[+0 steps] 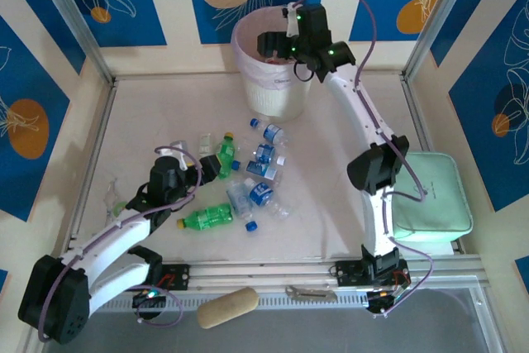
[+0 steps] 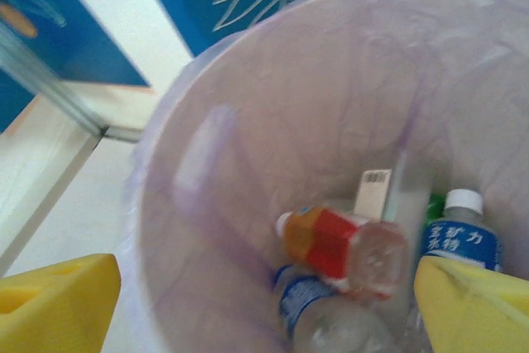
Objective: Put the plastic bottles in the bin
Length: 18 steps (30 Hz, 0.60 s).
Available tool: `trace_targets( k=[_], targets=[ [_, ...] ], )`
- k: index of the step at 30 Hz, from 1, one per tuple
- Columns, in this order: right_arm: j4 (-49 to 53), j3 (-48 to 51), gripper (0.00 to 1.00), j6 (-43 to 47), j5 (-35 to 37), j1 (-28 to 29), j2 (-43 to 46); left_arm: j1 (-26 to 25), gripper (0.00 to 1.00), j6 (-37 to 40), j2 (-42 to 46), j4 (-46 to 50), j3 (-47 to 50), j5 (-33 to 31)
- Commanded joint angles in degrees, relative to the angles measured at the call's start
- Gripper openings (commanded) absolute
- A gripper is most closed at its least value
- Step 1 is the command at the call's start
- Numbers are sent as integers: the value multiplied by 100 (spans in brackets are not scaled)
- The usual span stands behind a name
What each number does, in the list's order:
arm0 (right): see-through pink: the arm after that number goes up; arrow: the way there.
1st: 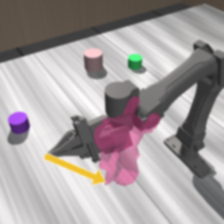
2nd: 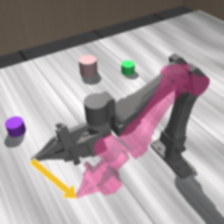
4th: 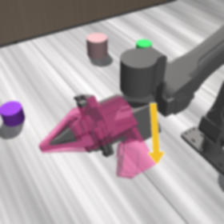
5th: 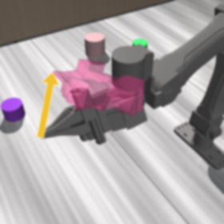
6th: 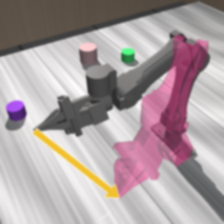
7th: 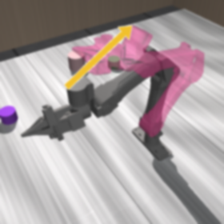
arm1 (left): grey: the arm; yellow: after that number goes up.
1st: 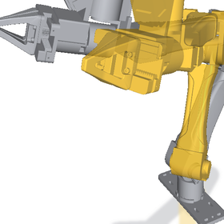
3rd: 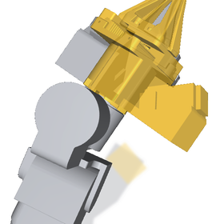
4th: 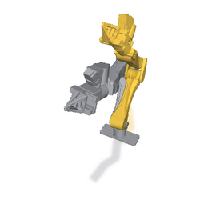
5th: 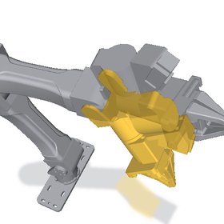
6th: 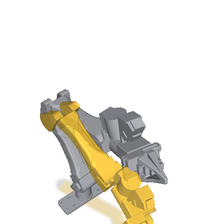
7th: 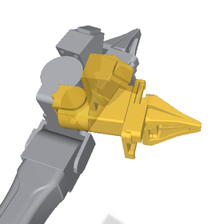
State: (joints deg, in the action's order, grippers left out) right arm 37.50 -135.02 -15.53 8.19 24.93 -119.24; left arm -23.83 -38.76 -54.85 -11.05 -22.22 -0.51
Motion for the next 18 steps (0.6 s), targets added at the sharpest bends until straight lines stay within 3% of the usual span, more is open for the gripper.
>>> trace_targets(
  k=[1,11,18],
  targets=[
    [-469,1005,93,472,180,400,855,67,100,-70,-68,15,-98,-63],
    [-1312,4516,92,-17,8,1054,2803,107,100,-433,-313,-160,-134,29],
    [-1190,6091,93,-698,-218,1362,3528,133,100,-707,-515,-296,-151,112]
  ],
)
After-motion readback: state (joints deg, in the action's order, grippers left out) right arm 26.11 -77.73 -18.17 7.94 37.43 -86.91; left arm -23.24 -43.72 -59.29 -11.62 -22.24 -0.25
